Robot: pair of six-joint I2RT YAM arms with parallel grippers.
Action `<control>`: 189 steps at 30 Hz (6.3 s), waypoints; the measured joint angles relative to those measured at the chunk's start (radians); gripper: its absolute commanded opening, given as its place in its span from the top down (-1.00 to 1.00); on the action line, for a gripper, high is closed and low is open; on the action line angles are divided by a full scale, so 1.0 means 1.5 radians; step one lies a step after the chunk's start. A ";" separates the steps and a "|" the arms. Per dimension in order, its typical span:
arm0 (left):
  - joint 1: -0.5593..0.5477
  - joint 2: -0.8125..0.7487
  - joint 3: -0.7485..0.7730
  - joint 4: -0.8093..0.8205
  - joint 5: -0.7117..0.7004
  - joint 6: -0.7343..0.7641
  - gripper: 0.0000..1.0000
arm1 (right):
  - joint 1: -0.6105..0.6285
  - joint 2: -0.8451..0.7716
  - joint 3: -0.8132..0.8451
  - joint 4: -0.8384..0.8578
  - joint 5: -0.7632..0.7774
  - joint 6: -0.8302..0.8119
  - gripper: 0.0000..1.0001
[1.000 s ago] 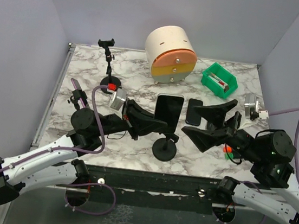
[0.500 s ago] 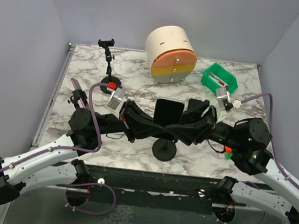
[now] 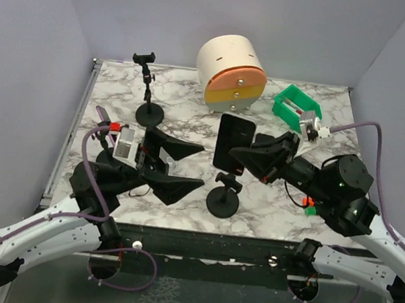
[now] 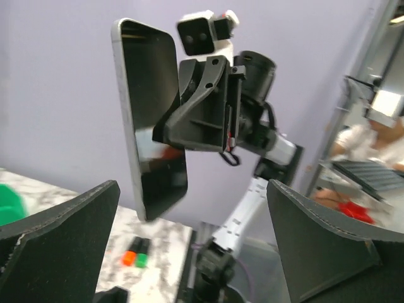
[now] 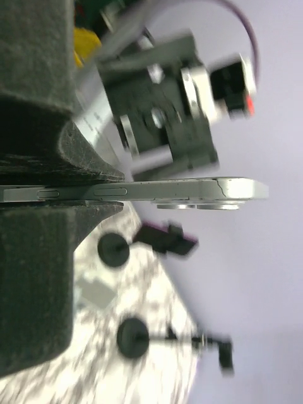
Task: Remove the phone from the phone stand
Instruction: Place the phone stand at the center of the board, then place the phone at the center of the board, then pick up the phone stand at the center of the board.
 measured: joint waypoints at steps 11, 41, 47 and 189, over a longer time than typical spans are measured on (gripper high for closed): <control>0.000 -0.097 -0.023 -0.181 -0.329 0.200 -0.98 | -0.113 0.245 0.098 -0.171 0.386 -0.084 0.99; 0.000 -0.095 -0.078 -0.260 -0.398 0.244 -0.98 | -0.396 0.644 -0.014 0.004 0.013 0.145 0.97; 0.000 -0.095 -0.078 -0.262 -0.398 0.244 -0.98 | -0.409 0.674 -0.002 0.028 -0.021 0.174 0.75; 0.000 -0.248 -0.060 -0.284 -0.497 0.347 -0.97 | -0.045 0.533 -0.189 0.532 0.327 -0.293 0.99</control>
